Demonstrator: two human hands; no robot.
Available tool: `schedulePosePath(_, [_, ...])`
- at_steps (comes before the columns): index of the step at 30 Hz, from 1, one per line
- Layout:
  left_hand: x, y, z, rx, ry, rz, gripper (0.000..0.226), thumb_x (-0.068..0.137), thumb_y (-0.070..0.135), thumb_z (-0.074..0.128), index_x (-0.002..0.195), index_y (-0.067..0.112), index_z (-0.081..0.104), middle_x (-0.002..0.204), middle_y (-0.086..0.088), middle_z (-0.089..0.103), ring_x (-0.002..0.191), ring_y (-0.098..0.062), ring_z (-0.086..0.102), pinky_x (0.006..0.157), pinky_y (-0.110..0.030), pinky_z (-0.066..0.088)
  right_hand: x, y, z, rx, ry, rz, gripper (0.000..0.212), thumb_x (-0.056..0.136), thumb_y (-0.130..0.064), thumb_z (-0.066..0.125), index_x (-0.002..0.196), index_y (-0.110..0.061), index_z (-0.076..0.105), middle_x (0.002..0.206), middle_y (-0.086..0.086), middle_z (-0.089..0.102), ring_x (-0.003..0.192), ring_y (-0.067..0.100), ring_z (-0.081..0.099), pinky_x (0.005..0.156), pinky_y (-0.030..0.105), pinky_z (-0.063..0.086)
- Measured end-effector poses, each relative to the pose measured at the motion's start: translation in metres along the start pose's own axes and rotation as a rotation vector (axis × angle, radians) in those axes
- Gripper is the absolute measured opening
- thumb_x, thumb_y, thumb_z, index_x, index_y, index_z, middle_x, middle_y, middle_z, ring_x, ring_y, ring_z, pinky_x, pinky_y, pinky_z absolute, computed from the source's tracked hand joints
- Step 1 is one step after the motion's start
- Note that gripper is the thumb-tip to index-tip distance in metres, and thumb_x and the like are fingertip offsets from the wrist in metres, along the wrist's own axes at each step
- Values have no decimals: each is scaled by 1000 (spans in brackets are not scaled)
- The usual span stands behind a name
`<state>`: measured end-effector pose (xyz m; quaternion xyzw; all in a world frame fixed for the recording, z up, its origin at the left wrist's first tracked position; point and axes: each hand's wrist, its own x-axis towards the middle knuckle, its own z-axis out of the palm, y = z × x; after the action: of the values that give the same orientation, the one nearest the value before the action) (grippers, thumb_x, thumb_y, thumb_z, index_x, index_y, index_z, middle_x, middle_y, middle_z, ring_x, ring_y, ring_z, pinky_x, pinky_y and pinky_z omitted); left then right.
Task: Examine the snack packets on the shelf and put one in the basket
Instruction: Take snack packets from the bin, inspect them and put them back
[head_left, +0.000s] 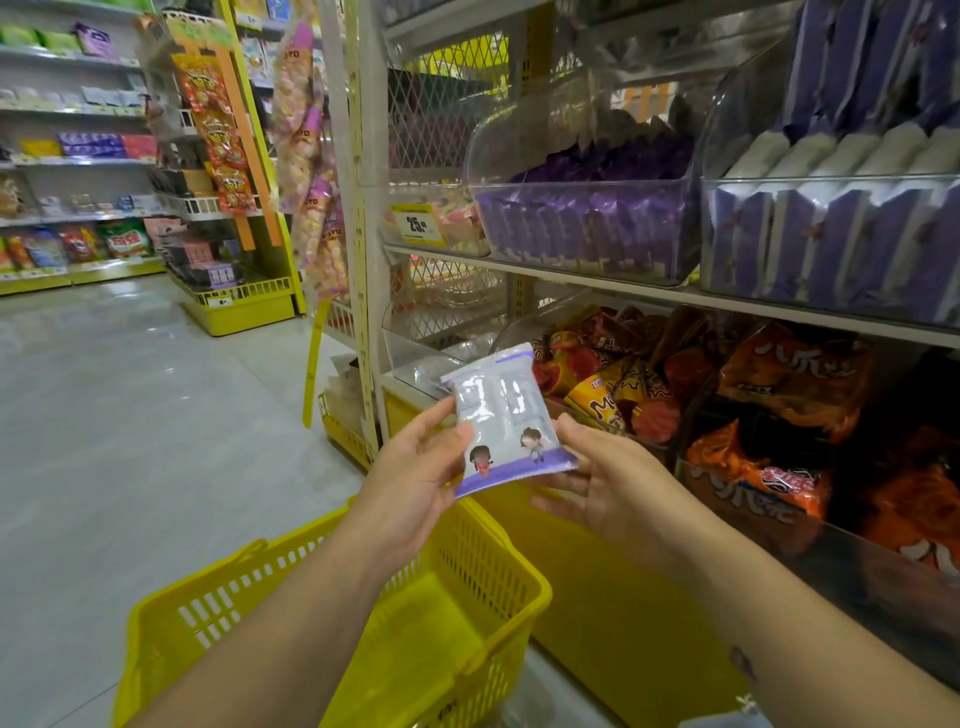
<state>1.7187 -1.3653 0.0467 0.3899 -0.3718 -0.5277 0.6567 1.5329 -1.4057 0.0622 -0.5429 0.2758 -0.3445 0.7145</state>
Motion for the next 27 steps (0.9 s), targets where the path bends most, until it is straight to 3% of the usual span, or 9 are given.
schedulePosePath(2, [-2, -3, 2, 90, -21, -2, 30, 86, 13, 62, 113, 26, 59, 108, -6, 74, 98, -24, 71, 73, -35, 61, -1, 1, 1, -5, -38, 34, 43, 87, -45, 50, 121, -22, 62, 112, 4, 72, 99, 17, 70, 74, 32, 59])
schedulePosePath(5, [-2, -11, 6, 380, 90, 65, 22, 93, 12, 60, 109, 26, 63, 110, 0, 73, 98, -18, 71, 82, -43, 59, -2, 5, 4, -30, -63, -23, 37, 92, -32, 48, 125, -19, 58, 117, 7, 69, 108, 25, 66, 87, 39, 56])
schedulePosePath(7, [-2, -11, 7, 545, 124, 123, 21, 93, 14, 62, 106, 30, 63, 109, 5, 72, 98, -12, 70, 80, -39, 60, -2, 8, 6, -95, -33, -88, 30, 97, -24, 47, 125, -19, 57, 115, 6, 70, 106, 26, 67, 90, 43, 55])
schedulePosePath(12, [-8, -12, 16, 625, -106, 100, 51, 85, 9, 64, 115, 48, 52, 108, 18, 68, 87, -8, 72, 70, -19, 56, -2, 9, 12, -320, 101, -248, 24, 96, -18, 52, 112, -33, 60, 111, -3, 72, 102, 16, 68, 90, 41, 55])
schedulePosePath(17, [-8, -16, 17, 661, -74, 113, 67, 76, 0, 65, 101, 60, 48, 92, 32, 66, 77, -2, 72, 59, -12, 52, -7, 11, 15, -413, 98, -262, 28, 95, -16, 54, 120, -27, 60, 113, 0, 71, 97, 19, 70, 78, 40, 59])
schedulePosePath(19, [-9, -16, 17, 673, -42, 94, 64, 71, 9, 67, 111, 55, 51, 94, 28, 67, 76, -3, 72, 59, -14, 52, -7, 10, 16, -387, 78, -237, 31, 95, -15, 54, 125, -22, 59, 114, 2, 70, 95, 19, 70, 75, 39, 60])
schedulePosePath(21, [-8, -17, 15, 698, 9, 61, 62, 62, 26, 67, 121, 43, 57, 101, 17, 69, 82, -8, 72, 67, -27, 58, -8, 10, 16, -355, 51, -210, 31, 96, -14, 52, 125, -19, 58, 113, 2, 70, 90, 16, 71, 71, 34, 60])
schedulePosePath(23, [-5, -17, 10, 701, 66, 43, 50, 59, 35, 66, 108, 41, 63, 100, 11, 71, 88, -11, 71, 77, -37, 59, -8, 10, 16, -339, 29, -190, 29, 96, -12, 51, 123, -18, 59, 111, 2, 71, 89, 18, 72, 70, 33, 60])
schedulePosePath(27, [-2, -11, 1, 689, 108, 46, 17, 78, 26, 67, 93, 34, 69, 84, 10, 76, 77, -9, 73, 68, -26, 56, -8, 12, 14, -384, -11, -174, 27, 97, -13, 50, 120, -18, 62, 111, 8, 70, 94, 20, 70, 71, 33, 60])
